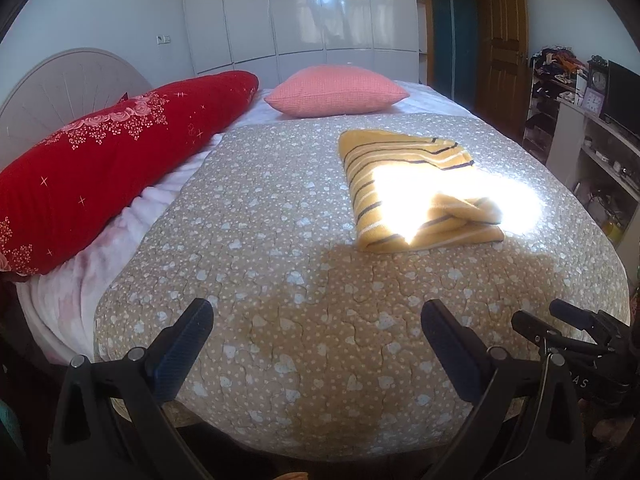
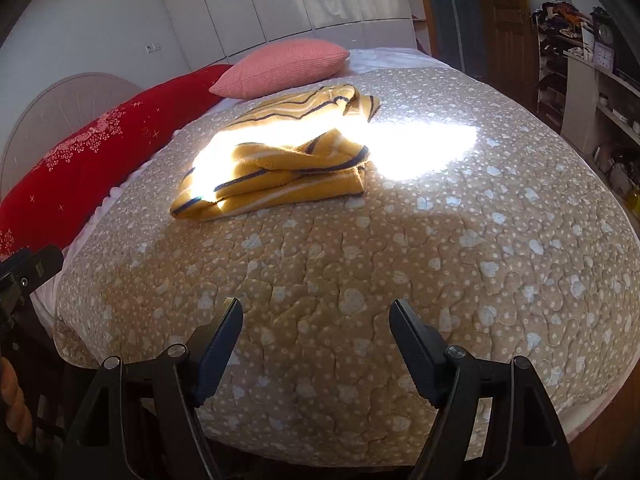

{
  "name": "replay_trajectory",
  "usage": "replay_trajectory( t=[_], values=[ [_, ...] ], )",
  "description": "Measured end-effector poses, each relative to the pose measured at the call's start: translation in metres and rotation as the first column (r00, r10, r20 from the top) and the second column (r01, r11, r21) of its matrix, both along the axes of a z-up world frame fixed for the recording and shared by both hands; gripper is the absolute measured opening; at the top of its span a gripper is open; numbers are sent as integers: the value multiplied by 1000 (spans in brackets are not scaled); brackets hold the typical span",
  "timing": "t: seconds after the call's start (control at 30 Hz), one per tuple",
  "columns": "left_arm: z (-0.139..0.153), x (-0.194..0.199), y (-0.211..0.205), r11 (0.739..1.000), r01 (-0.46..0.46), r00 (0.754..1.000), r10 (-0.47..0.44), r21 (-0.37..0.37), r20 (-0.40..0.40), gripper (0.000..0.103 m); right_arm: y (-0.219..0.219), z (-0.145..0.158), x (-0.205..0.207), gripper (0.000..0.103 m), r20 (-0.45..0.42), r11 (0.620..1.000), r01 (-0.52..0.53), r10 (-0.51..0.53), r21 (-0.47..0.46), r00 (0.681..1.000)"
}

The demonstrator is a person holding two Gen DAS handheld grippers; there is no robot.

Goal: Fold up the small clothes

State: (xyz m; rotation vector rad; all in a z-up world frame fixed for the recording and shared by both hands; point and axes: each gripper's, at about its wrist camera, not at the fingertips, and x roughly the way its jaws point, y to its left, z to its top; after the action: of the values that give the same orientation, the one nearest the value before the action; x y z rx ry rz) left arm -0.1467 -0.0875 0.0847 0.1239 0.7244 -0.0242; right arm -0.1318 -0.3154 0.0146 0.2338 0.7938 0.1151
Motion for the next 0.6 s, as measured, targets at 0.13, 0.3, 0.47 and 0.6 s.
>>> replay_trajectory(
  t=[0.13, 0.3, 0.47, 0.6],
  values=[
    [-9, 3, 1, 1000, 6, 999, -7, -11, -38, 103, 5, -3, 1, 81, -5, 1000, -5, 5, -11, 1000],
    [-15, 4, 1, 1000, 18, 998, -20, -21, -60, 103, 6, -7, 2, 81, -15, 1000, -4, 4, -13, 1000],
    [-22, 6, 0, 999, 27, 996, -29, -34, -87, 103, 5, -12, 4, 82, -24, 1000, -2, 2, -10, 1000],
    [-31, 9, 0, 998, 36, 992, -42, -57, -123, 103, 6, -12, 5, 82, -21, 1000, 0, 0, -22, 1000]
  ],
)
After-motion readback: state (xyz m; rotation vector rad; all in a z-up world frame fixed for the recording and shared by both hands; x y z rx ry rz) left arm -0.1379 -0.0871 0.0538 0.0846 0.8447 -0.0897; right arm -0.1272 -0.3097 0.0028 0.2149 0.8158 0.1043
